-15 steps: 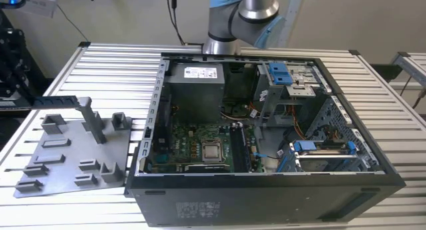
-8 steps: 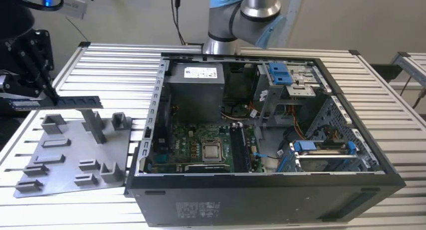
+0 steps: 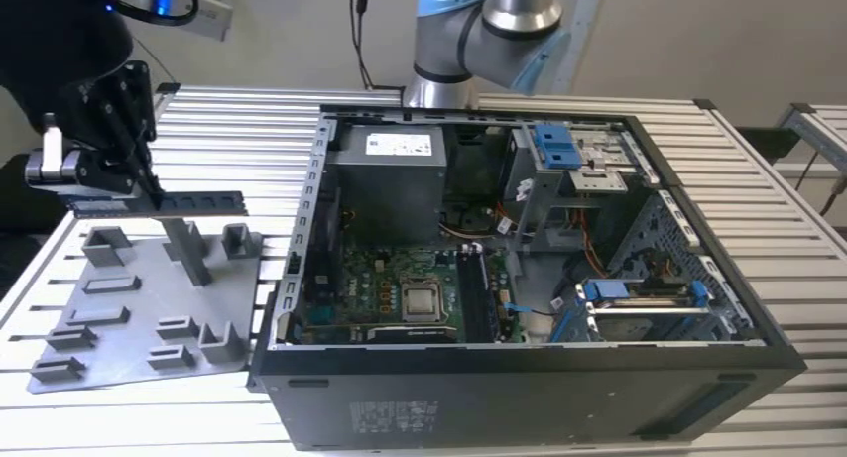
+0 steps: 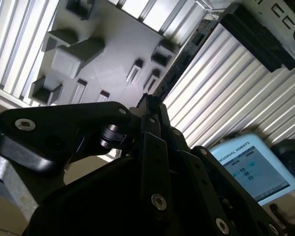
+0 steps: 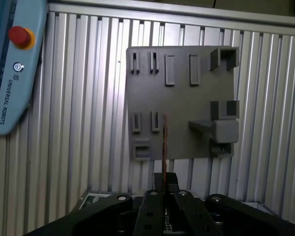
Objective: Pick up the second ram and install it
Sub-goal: 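Pick up the second ram and move it above second insertion slot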
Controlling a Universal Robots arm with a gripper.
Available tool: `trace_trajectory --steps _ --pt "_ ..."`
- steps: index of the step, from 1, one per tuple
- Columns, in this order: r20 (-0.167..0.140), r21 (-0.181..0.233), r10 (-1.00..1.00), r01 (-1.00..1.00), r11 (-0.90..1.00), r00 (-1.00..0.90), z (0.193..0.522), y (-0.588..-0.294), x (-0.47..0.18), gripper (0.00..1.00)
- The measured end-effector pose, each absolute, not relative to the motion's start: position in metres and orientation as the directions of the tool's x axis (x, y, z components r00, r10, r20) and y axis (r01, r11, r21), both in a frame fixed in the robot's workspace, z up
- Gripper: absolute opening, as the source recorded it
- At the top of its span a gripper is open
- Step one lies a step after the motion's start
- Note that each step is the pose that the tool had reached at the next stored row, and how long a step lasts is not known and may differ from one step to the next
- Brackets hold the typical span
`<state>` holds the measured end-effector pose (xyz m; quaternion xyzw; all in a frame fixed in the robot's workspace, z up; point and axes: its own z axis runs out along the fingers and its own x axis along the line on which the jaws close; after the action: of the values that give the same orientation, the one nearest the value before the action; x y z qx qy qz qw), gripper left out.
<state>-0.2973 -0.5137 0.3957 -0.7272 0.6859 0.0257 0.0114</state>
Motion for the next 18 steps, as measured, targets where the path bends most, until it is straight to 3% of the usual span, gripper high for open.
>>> trace_trajectory --steps 18 --pt "-0.053 0.022 -0.997 -0.998 -0.059 0.058 0.396 -0.514 -0.236 0.14"
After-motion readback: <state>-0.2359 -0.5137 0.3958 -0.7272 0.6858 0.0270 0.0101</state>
